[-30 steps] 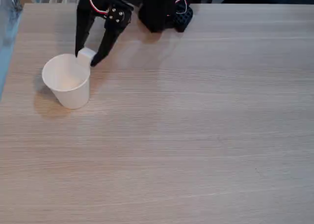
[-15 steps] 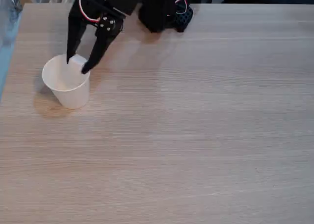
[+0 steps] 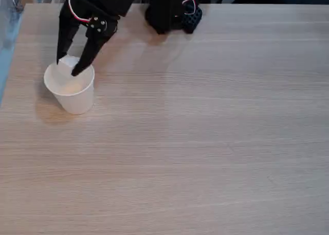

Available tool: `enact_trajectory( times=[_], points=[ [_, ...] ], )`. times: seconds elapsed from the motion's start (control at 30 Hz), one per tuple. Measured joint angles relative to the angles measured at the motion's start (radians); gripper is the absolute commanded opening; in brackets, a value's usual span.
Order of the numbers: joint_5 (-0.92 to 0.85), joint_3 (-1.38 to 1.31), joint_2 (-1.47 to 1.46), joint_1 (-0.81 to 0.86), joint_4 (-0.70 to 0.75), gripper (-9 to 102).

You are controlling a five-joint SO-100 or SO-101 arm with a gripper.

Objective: Grasp a block and put it in the bin.

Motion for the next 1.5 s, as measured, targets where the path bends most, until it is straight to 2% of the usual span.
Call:
enact_trajectory(
  times=[0.2,0.33,0.4,0.77,0.93,1.2,1.33,1.5],
  points=[
    [0.0,0.0,0.0,0.006,0.0,6],
    [0.0,0.0,0.0,0.008,0.0,22],
    [0.002,0.0,0.0,0.012,0.0,26],
    [0.002,0.0,0.0,0.011,0.006,29],
    [0.002,0.0,0.002,-0.012,0.006,25],
    [0.074,0.0,0.061,-0.187,0.006,13],
    [0.104,0.012,0.115,-0.293,0.034,0],
    [0.114,0.097,0.206,-0.396,0.058,0]
  ],
)
